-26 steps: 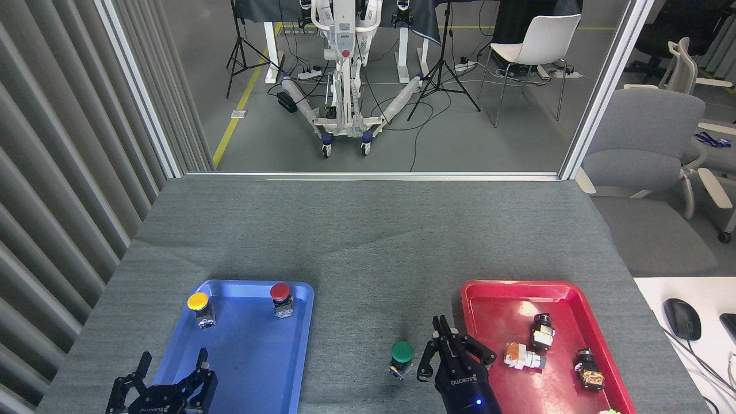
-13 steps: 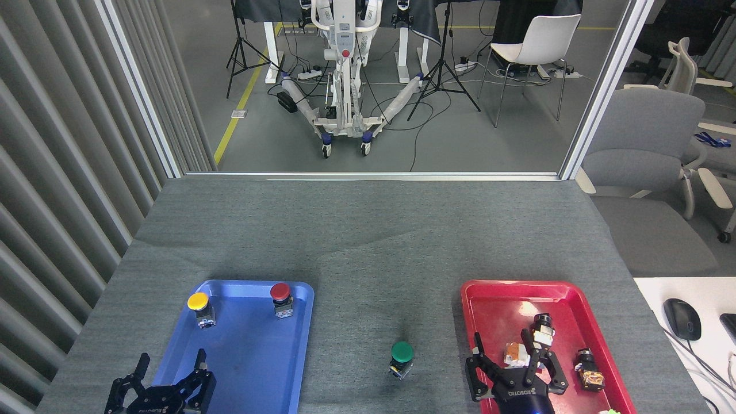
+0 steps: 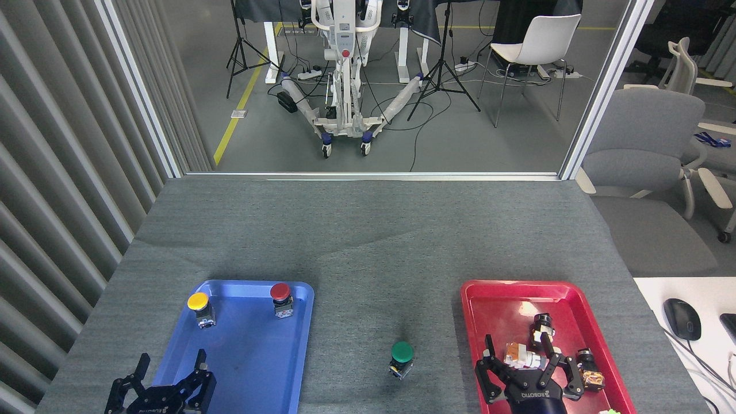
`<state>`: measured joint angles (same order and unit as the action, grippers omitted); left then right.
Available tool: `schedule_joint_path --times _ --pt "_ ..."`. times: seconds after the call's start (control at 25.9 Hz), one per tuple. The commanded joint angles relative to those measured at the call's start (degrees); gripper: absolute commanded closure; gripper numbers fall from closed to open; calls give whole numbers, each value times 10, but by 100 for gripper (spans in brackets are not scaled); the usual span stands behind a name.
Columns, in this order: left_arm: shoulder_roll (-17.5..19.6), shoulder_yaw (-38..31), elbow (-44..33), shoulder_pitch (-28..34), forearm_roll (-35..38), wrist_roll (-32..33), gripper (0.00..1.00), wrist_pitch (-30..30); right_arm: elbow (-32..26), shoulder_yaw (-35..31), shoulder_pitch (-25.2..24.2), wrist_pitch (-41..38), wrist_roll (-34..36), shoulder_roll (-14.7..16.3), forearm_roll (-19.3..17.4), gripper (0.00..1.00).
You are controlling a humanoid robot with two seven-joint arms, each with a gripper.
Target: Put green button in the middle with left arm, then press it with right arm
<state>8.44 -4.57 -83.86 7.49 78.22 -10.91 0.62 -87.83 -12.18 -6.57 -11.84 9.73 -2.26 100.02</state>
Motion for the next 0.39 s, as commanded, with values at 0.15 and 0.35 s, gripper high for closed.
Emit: schedule_joint_path --times 0.15,0.35 --pt "-1 0 -1 1 0 0 1 0 -7 -21 -11 -6 14 -5 -2 1" --pt "-1 0 -1 0 0 0 1 0 -7 -21 -12 -6 13 -6 -1 1"
